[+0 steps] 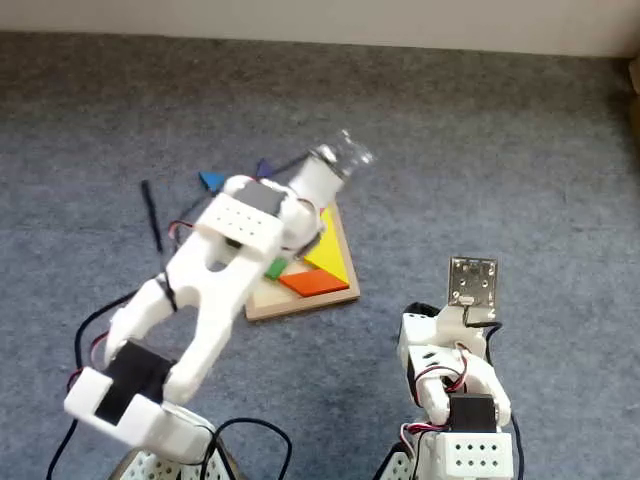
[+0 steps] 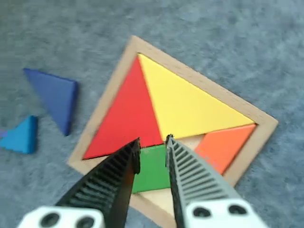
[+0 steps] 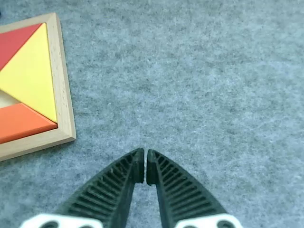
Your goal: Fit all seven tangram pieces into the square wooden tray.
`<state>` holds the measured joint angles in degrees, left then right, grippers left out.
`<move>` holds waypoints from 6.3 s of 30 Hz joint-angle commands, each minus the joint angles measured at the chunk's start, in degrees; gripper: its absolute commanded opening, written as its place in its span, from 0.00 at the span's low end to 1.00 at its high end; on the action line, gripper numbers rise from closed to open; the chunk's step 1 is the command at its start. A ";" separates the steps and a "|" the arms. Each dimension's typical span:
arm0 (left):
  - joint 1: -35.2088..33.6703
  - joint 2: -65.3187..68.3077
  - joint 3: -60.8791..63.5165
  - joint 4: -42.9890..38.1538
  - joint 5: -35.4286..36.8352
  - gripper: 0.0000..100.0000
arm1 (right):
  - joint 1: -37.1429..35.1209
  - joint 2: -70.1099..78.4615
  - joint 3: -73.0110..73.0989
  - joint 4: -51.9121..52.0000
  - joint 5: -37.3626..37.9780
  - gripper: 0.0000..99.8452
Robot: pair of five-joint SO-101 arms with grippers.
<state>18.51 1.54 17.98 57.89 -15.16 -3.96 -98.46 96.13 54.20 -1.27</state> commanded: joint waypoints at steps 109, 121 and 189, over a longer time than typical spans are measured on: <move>-24.04 58.15 -70.55 17.41 6.24 0.19 | 2.07 -1.10 6.55 -0.04 -0.26 0.03; -24.04 57.45 -70.64 24.70 6.15 0.19 | 2.07 -1.10 6.55 -0.04 -0.26 0.03; -30.55 32.04 -35.47 25.49 -0.35 0.23 | 2.15 -1.10 6.55 -0.04 -0.26 0.03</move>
<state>-11.56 37.23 -20.35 88.31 -14.81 -2.55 -98.46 96.13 54.20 -1.27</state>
